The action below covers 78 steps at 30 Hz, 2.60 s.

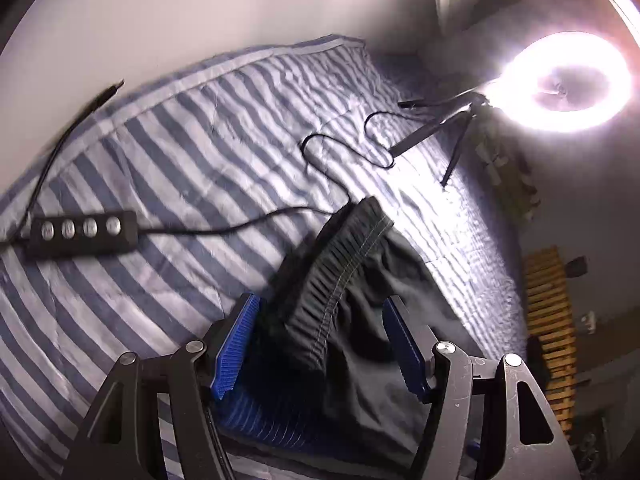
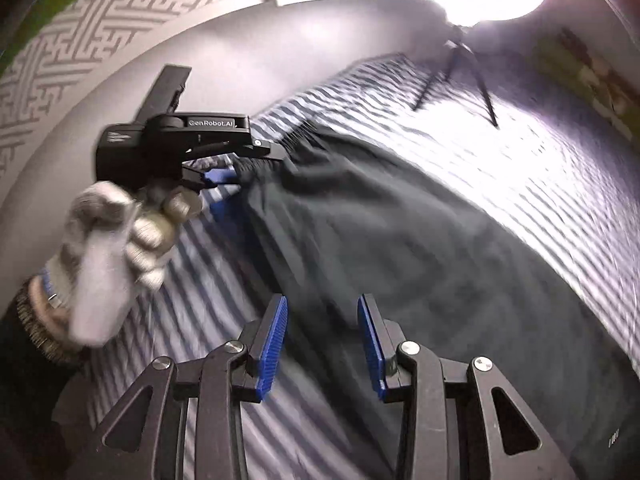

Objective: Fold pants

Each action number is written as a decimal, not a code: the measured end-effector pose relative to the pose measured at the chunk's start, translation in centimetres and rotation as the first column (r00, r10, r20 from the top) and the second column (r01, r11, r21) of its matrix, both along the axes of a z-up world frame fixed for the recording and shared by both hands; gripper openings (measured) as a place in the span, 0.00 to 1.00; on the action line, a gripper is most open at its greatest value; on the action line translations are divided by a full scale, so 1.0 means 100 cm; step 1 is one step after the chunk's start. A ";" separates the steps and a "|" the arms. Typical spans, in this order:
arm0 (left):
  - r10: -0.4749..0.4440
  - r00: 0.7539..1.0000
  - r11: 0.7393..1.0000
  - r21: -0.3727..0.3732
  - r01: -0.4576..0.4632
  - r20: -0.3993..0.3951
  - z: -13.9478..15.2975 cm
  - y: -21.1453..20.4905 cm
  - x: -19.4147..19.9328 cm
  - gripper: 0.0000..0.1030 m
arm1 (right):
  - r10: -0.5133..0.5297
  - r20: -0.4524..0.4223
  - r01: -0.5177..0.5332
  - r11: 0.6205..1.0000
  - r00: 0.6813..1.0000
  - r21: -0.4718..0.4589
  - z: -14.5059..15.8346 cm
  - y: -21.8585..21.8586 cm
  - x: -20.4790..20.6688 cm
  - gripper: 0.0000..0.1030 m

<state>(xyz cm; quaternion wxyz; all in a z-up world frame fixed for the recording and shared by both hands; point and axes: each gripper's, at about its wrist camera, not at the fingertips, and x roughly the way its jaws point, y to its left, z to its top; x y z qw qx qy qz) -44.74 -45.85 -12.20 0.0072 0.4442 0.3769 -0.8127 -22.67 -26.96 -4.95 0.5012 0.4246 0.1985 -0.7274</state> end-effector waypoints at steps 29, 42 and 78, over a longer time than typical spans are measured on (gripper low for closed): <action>-0.114 0.991 0.990 0.077 0.119 -0.064 -0.006 0.006 0.010 0.69 | -0.236 0.427 0.286 0.957 0.873 -0.055 -0.079 -0.080 -0.074 0.01; -0.137 0.990 0.988 -0.075 0.134 -0.037 -0.004 0.033 -0.009 0.66 | -0.174 0.358 0.209 0.976 0.917 -0.061 -0.053 -0.076 -0.070 0.11; -0.496 0.866 0.781 -0.471 0.410 -0.067 0.150 0.407 -0.007 0.17 | -0.608 0.247 0.648 0.751 0.754 -0.130 0.031 0.398 -0.107 0.16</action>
